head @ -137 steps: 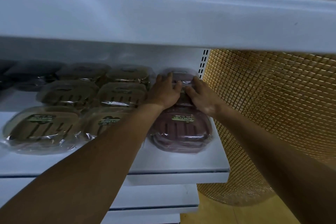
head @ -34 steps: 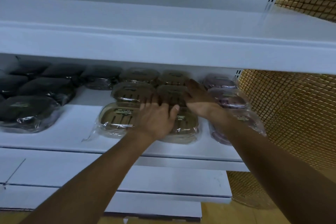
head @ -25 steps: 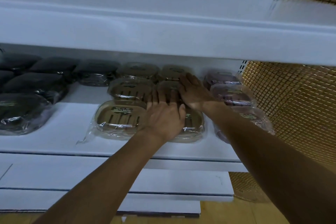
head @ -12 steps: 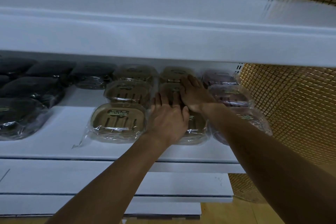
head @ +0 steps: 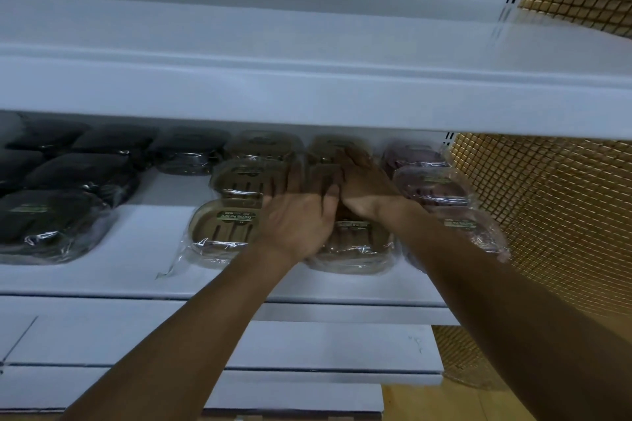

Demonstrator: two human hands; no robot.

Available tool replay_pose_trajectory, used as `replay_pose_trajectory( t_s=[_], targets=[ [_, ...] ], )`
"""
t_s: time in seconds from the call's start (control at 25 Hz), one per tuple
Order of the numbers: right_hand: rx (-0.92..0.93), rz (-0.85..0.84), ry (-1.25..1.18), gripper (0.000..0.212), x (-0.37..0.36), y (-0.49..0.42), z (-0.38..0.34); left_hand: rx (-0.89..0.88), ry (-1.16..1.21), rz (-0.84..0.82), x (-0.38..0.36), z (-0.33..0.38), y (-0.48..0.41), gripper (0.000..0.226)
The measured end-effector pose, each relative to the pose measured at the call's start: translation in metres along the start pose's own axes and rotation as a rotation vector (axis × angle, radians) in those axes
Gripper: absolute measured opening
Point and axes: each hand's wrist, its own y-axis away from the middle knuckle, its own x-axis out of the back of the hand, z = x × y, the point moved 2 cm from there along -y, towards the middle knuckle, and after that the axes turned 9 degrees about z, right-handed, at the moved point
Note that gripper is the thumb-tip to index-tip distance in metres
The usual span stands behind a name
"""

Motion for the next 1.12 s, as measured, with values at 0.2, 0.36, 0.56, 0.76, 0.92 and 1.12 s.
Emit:
replay_pose_trajectory(
  t_s=[0.2,0.36,0.56,0.76,0.92,1.12],
  targets=[
    [0.074,-0.044,-0.042,0.051,-0.010,-0.008,-0.047,0.117,-0.047,-0.014,0.020,-0.072,0.001,0.049],
    [0.079,-0.044,-0.011,0.052,-0.028,-0.021,-0.075,0.176,-0.047,-0.044,0.016,-0.108,0.010,0.051],
    [0.119,-0.050,-0.001,0.055,-0.048,-0.043,-0.099,0.216,0.044,-0.061,0.016,-0.109,0.013,0.051],
    [0.124,-0.073,0.083,0.076,-0.058,-0.049,-0.098,0.192,0.021,-0.010,0.017,-0.107,0.016,0.046],
    [0.116,-0.091,0.110,0.056,-0.049,-0.049,-0.093,0.168,0.026,-0.003,0.013,-0.100,0.014,0.044],
    [0.107,-0.067,0.116,0.054,-0.048,-0.046,-0.084,0.161,0.014,0.010,0.005,-0.092,0.013,0.044]
  ],
)
